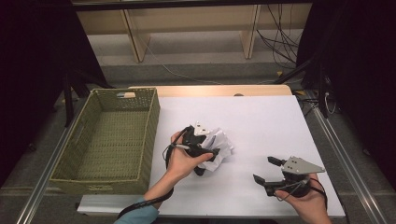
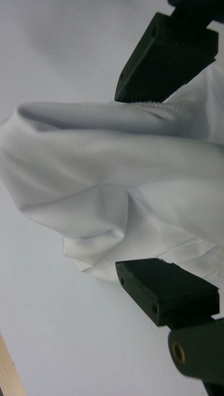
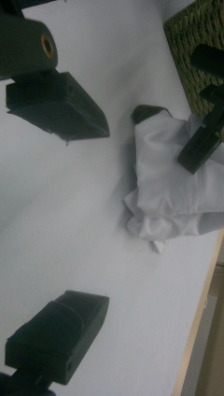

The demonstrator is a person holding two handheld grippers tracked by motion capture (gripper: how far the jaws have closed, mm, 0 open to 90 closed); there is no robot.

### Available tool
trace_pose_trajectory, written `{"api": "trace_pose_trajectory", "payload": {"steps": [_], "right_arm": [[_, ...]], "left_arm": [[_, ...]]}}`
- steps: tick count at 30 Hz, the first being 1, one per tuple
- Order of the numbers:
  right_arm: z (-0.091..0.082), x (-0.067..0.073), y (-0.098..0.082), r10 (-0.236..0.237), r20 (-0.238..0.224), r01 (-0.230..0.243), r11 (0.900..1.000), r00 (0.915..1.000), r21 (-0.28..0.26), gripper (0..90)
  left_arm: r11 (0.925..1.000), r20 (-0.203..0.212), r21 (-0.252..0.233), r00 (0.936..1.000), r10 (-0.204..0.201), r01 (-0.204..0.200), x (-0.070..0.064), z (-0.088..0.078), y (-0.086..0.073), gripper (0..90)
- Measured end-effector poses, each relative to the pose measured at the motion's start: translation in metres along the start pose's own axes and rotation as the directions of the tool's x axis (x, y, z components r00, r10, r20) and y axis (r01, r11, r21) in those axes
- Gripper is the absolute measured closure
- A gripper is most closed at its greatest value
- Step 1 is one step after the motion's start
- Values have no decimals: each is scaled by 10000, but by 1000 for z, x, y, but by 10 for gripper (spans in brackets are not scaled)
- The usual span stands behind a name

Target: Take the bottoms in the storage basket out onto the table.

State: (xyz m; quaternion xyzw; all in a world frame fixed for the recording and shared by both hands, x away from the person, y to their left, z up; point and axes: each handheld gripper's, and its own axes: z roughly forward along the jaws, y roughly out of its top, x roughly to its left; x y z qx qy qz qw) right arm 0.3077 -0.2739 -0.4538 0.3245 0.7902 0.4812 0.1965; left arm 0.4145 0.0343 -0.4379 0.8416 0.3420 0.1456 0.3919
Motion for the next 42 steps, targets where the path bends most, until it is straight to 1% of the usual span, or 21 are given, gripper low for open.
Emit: {"api": "trace_pose_trajectory", "payload": {"steps": [6,8,11,15,16,25,31,39,42], "right_arm": [[0,0,0,1,8,-1,10000,10000,18,170],[0,0,0,-4,10,4,10000,10000,2,170],[0,-1,0,-2,6,2,10000,10000,8,171],[0,-1,0,3,6,-3,10000,10000,18,170],[0,-1,0,5,8,-5,10000,10000,19,170],[0,-1,0,2,24,-2,10000,10000,6,170],[-1,-1,0,43,52,-43,10000,10000,2,170],[0,-1,0,59,55,-59,10000,10000,2,170],[0,-1,0,50,41,-50,10000,10000,-39,170]], "left_arm": [[9997,89,47,9997,227,-227,-4,-8,2,153],[9997,98,-13,9997,228,-227,-4,-11,2,153],[9994,77,-82,9994,335,-335,-4,-18,2,152],[9992,40,-261,9995,304,-303,-3,-28,4,135],[9990,39,-258,9993,373,-372,-2,-31,4,130],[9978,331,-492,9984,453,-436,2,-51,7,106],[9973,257,-596,9986,455,-439,4,-62,8,104],[9954,200,-786,9982,563,-545,6,-76,8,107],[9940,141,-937,9982,584,-568,6,-83,8,113]]}}
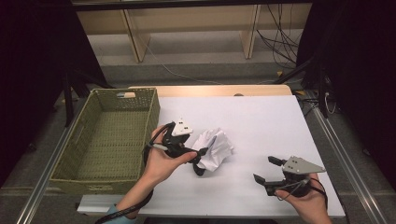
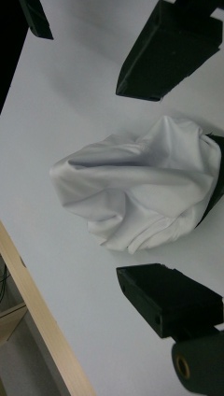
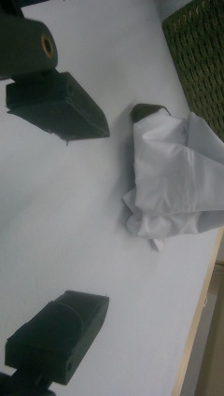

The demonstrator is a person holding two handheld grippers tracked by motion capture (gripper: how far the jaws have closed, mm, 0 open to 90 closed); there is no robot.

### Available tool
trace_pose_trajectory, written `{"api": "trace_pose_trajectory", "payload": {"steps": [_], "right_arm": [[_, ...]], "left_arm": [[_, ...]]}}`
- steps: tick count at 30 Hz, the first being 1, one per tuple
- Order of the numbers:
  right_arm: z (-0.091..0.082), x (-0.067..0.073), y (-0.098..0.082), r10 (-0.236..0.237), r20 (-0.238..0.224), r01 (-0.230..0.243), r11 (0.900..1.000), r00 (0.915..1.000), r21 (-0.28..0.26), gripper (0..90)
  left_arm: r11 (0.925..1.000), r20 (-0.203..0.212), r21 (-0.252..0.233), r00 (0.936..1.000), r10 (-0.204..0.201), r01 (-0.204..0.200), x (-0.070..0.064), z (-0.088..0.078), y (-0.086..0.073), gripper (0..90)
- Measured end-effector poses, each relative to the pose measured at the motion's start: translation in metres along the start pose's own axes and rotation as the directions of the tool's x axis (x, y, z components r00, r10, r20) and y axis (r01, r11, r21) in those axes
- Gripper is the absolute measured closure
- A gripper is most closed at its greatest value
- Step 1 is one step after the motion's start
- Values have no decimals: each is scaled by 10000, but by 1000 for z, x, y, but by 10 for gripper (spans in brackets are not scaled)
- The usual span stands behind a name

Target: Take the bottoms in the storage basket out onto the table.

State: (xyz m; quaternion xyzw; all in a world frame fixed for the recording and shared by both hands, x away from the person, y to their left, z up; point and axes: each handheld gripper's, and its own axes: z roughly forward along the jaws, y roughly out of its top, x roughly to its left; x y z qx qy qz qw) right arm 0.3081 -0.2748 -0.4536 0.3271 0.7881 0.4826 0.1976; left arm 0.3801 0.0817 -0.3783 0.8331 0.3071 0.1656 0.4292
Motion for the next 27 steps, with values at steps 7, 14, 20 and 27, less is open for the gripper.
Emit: {"api": "trace_pose_trajectory", "payload": {"steps": [7,14,20,27], "right_arm": [[0,0,0,1,6,-1,10000,10000,29,170],[0,0,0,-9,-22,9,10000,10000,4,170],[0,0,0,14,-6,-14,10000,10000,44,170],[1,0,0,-35,-15,36,10000,10000,44,170]], "left_arm": [[9997,-196,-220,9997,-113,109,6,-14,-3,118],[9989,-216,-449,9997,-136,126,10,-28,-7,117],[9974,-225,-679,9995,-235,219,16,-40,-11,120],[9944,-286,-993,9988,-397,367,22,-52,-21,130]]}}
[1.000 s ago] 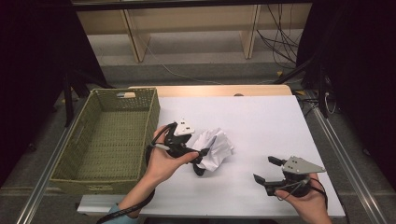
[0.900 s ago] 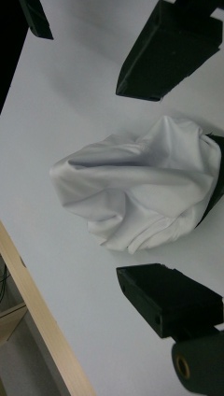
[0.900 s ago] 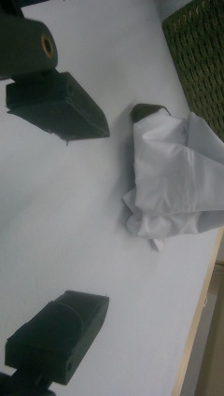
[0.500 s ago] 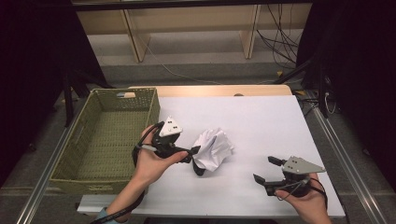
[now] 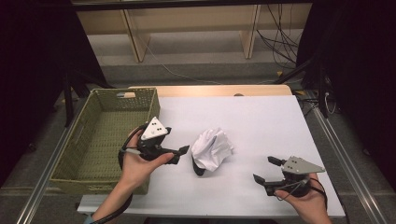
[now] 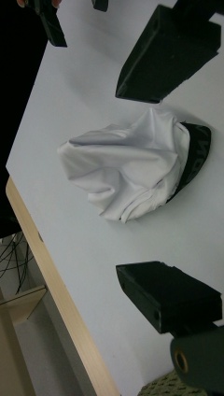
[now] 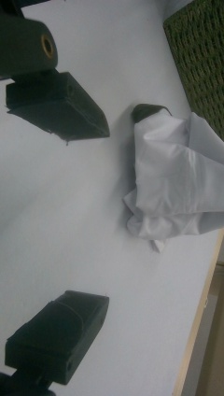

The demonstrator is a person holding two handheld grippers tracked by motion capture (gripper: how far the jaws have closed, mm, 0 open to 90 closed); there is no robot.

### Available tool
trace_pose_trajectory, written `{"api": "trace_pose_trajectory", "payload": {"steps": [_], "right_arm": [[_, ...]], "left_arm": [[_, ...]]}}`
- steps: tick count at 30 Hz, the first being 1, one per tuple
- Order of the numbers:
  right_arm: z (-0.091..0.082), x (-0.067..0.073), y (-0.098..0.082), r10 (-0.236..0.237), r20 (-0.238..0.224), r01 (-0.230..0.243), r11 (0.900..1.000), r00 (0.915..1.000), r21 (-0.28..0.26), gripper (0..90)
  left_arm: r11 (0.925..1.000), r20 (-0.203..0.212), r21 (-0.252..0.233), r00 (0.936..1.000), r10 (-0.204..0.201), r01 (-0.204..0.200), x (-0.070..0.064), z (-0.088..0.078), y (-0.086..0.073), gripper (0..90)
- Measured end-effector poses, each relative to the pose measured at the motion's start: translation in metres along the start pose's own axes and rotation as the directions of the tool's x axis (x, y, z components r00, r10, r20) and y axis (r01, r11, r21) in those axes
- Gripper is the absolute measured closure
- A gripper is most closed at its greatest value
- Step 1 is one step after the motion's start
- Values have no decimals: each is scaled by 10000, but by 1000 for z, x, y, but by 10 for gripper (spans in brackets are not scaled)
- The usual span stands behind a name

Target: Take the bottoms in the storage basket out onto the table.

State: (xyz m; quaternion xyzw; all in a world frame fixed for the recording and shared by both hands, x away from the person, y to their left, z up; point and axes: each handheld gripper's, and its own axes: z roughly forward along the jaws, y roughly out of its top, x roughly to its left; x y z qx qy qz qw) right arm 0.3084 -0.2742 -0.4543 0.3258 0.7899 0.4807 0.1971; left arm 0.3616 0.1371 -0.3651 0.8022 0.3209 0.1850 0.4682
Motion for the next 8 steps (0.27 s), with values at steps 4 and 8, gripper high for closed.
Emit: {"api": "trace_pose_trajectory", "payload": {"steps": [4,8], "right_arm": [[0,0,0,16,7,-16,10000,10000,15,170],[1,0,0,25,-4,-25,10000,10000,14,170]], "left_arm": [[10000,-47,-28,10000,-28,28,3,-5,-2,133],[10000,-33,-14,10000,-6,6,4,-5,-3,134]]}}
